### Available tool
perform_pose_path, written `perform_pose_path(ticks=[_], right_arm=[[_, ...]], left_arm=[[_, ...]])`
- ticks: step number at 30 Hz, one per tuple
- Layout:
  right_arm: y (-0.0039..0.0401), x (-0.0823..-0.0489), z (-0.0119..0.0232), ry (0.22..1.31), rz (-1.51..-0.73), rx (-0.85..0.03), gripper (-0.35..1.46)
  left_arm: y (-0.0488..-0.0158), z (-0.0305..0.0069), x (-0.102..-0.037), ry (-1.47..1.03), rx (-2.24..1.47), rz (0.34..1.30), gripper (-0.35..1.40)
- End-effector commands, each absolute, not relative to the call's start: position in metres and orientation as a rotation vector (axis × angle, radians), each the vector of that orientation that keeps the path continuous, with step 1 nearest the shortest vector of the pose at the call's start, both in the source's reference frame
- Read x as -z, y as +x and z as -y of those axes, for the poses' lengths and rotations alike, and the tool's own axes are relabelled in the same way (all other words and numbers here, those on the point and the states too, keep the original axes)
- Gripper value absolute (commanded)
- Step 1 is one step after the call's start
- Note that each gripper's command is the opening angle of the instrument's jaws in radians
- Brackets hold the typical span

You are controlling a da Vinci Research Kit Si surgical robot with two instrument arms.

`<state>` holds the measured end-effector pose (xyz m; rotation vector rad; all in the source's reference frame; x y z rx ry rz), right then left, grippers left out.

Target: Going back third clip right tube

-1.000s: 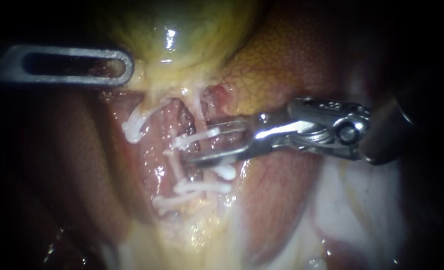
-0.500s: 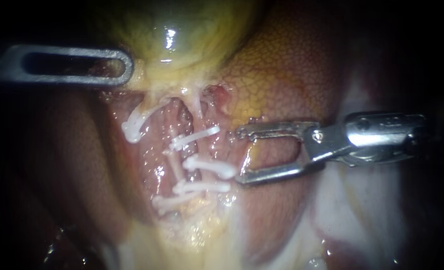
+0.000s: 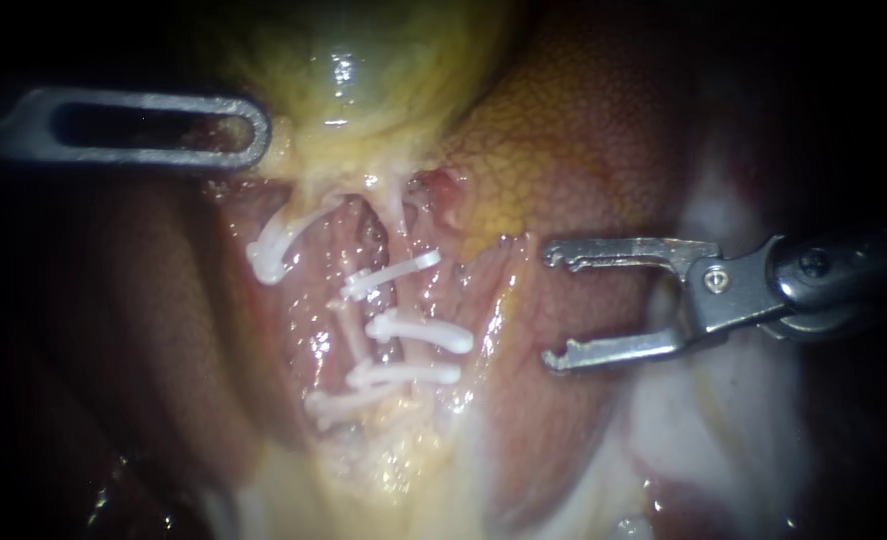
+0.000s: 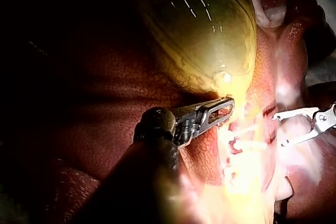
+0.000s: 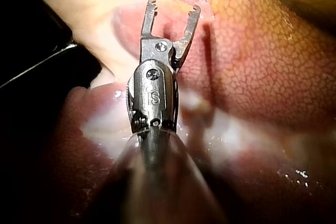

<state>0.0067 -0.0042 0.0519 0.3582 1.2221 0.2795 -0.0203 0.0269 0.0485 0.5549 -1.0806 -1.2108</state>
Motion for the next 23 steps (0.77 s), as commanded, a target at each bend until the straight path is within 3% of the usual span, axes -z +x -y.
perform_pose_path(ticks=[1, 9, 23], right_arm=[[0.0067, -0.0519, 0.0043, 0.361, -1.223, -0.278, 0.5], [0.0064, -0.0519, 0.0044, 0.362, -1.224, -0.276, 0.5], [0.0066, -0.0518, 0.0045, 0.371, -1.229, -0.27, 0.5]], left_arm=[[-0.0206, -0.0269, -0.049, 0.549, 1.213, 1.081, -0.35], [-0.0238, -0.0263, -0.0534, 0.556, 1.188, 1.054, -0.35], [-0.0235, -0.0265, -0.0542, 0.557, 1.182, 1.049, -0.35]])
